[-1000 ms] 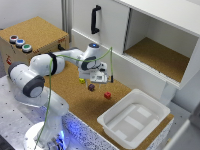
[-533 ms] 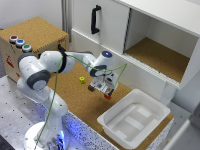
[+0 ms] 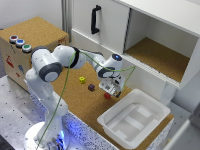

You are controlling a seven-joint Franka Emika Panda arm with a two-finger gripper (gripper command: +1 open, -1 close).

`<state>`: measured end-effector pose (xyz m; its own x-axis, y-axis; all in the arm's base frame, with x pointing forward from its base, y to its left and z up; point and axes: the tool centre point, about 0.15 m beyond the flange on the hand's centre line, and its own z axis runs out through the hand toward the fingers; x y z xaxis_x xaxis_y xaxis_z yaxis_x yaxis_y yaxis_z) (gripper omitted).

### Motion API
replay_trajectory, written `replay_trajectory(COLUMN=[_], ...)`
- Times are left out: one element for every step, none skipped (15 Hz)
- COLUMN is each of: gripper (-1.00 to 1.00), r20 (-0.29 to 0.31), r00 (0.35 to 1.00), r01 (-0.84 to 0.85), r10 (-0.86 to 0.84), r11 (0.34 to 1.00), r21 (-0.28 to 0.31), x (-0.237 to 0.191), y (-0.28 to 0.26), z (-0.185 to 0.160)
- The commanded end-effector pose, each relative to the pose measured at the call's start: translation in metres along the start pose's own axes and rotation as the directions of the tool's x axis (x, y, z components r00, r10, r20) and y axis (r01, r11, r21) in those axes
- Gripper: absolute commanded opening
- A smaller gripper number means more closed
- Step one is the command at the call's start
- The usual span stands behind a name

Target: Grasp the pink block, then turn it left

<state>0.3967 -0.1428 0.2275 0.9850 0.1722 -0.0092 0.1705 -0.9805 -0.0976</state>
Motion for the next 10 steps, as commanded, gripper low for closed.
replay_trajectory(gripper=[-1.00,-1.00,-1.00,-1.00,-1.00,-1.00,-1.00,-1.00,-1.00,-1.00], r20=[0.047,0.044,0.046,0.044,0.048,0.066,0.083,0.083,0.087,0.067], r00=[0.998,0.998,0.998,0.999,0.998,0.997,0.996,0.996,0.996,0.997], r01=[0.036,0.036,0.037,0.033,0.032,0.038,0.043,0.042,0.042,0.030], r10=[-0.036,-0.036,-0.036,-0.032,-0.031,-0.035,-0.039,-0.038,-0.037,-0.027], r11=[0.999,0.999,0.999,0.999,0.999,0.998,0.998,0.998,0.998,0.998], r21=[0.003,-0.010,-0.022,-0.021,-0.028,-0.041,-0.046,-0.043,-0.056,-0.053], x=[0.026,0.029,0.032,0.033,0.032,0.029,0.024,0.020,0.016,0.011], y=[-0.001,0.002,0.003,0.004,0.005,0.003,0.002,0.003,0.003,0.003], z=[0.018,0.017,0.016,0.015,0.015,0.020,0.022,0.021,0.016,0.007])
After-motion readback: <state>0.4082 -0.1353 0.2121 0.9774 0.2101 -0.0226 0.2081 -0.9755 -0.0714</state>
